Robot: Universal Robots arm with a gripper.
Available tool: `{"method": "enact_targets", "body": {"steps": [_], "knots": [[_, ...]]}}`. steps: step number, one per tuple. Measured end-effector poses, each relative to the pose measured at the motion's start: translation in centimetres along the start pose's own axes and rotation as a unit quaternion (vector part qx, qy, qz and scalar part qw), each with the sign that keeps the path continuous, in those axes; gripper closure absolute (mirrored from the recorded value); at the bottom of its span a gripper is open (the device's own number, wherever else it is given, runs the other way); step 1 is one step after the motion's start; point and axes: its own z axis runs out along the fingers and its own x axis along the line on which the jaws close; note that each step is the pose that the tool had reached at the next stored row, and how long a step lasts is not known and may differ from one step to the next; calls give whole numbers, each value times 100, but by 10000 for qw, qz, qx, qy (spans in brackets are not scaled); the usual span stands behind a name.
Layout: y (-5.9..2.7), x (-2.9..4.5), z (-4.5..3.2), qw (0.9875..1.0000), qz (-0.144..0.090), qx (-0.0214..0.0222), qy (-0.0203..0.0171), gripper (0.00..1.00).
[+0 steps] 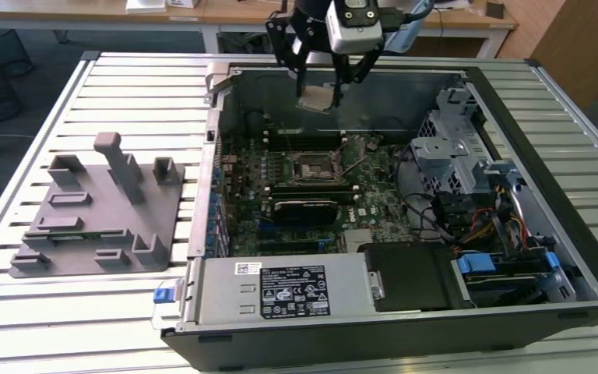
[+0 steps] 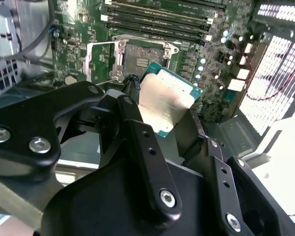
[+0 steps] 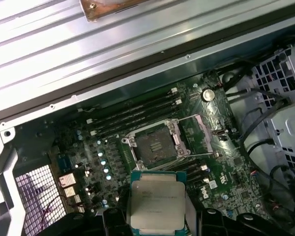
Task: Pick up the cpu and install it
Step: 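Place the cpu into insertion slot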
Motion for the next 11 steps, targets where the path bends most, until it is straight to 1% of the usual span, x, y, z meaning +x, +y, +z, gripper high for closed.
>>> {"method": "enact_targets", "body": {"steps": [3, 5, 8, 11], "knots": [[0, 0, 6, 9998, 223, 0, -8, 47], [0, 0, 11, 9993, 384, 0, -14, 47], [-1, 0, 19, 9979, 644, -1, -24, 47], [-1, 0, 26, 9959, 907, -2, -33, 47]]}}
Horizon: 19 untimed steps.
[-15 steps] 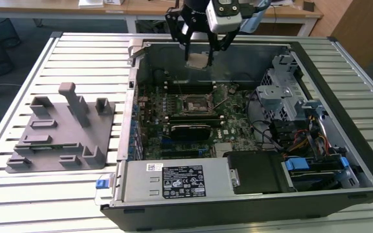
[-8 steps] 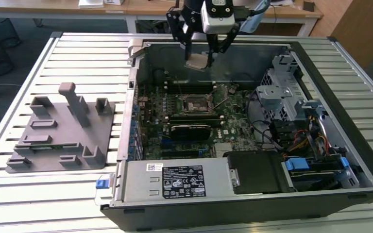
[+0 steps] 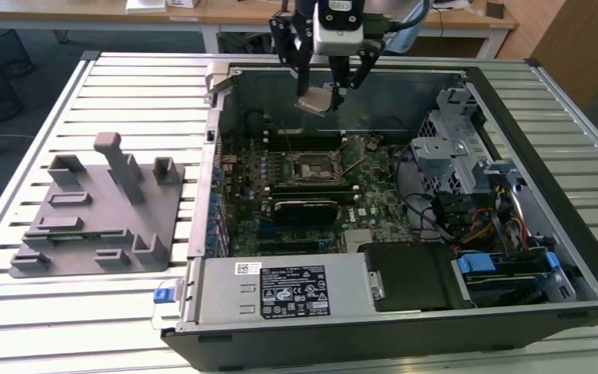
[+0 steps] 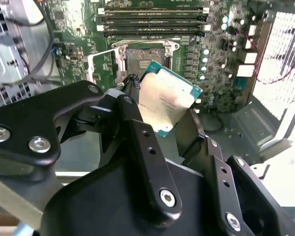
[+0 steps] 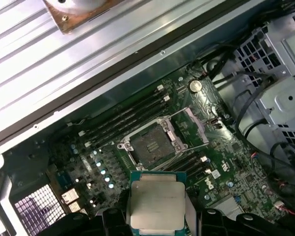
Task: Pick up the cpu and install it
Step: 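Place the cpu into insertion slot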
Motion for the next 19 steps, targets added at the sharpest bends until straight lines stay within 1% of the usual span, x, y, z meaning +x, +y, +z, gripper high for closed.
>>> {"method": "enact_targets", "body": {"steps": [2, 5, 8, 10, 12, 15, 17, 19], "knots": [[0, 0, 5, 9999, 171, -1, -6, 47], [0, 0, 11, 9991, 434, -2, -15, 47], [-1, 0, 19, 9976, 698, -3, -24, 47], [-1, 0, 25, 9961, 883, -4, -30, 47], [-1, 0, 31, 9943, 1062, -5, -36, 47], [-1, 0, 41, 9911, 1332, -6, -45, 47], [-2, 0, 47, 9885, 1510, -7, -51, 47], [-2, 0, 53, 9855, 1696, -8, -57, 47]]}}
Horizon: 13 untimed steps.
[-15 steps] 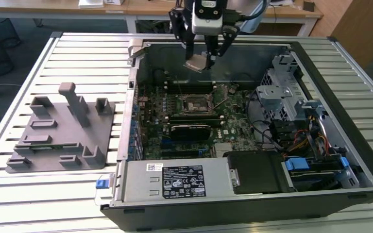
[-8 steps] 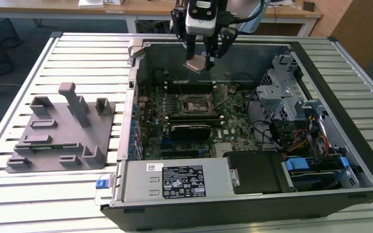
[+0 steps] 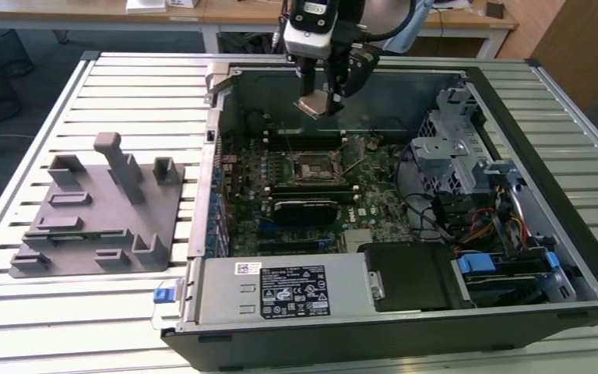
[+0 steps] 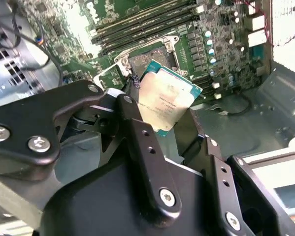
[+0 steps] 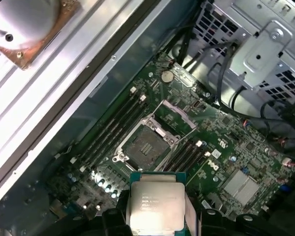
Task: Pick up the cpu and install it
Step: 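Place the cpu into insertion slot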
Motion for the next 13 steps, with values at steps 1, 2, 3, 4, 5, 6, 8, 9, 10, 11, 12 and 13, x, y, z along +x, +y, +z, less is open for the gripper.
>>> {"method": "enact_targets", "body": {"steps": [1, 2, 3, 4, 5, 6, 8, 9, 10, 11, 12, 13], "knots": [[0, 0, 3, 10000, 90, 0, -3, 47], [0, 0, 6, 9998, 180, 0, -6, 47], [0, 0, 9, 9996, 269, -1, -9, 47], [0, 0, 12, 9994, 360, -1, -12, 47], [-1, 0, 15, 9990, 449, -2, -15, 47], [-1, 0, 19, 9985, 539, -2, -18, 47], [-1, 0, 25, 9974, 721, -3, -24, 47], [-1, 0, 29, 9967, 816, -4, -27, 47], [-1, 0, 33, 9959, 905, -4, -30, 47], [-1, 0, 36, 9950, 995, -5, -33, 47], [-1, 0, 39, 9941, 1084, -5, -36, 47], [-2, 0, 43, 9931, 1174, -5, -39, 47]]}}
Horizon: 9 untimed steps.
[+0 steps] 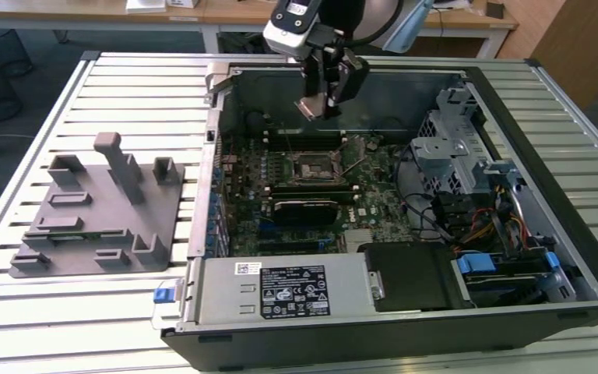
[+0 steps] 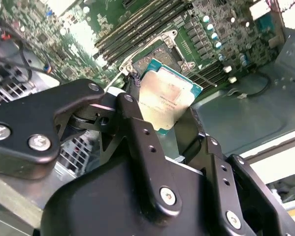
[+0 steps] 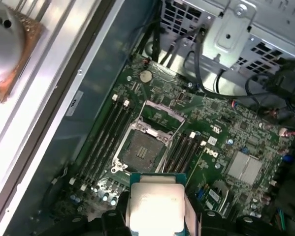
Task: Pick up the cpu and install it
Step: 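Place the cpu into insertion slot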
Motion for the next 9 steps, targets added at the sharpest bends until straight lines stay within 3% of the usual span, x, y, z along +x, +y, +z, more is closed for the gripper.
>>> {"method": "enact_targets", "body": {"steps": [5, 9], "knots": [[-1, 0, 22, 9990, 454, -1, -18, 47], [-1, 0, 43, 9967, 805, -2, -30, 47]]}}
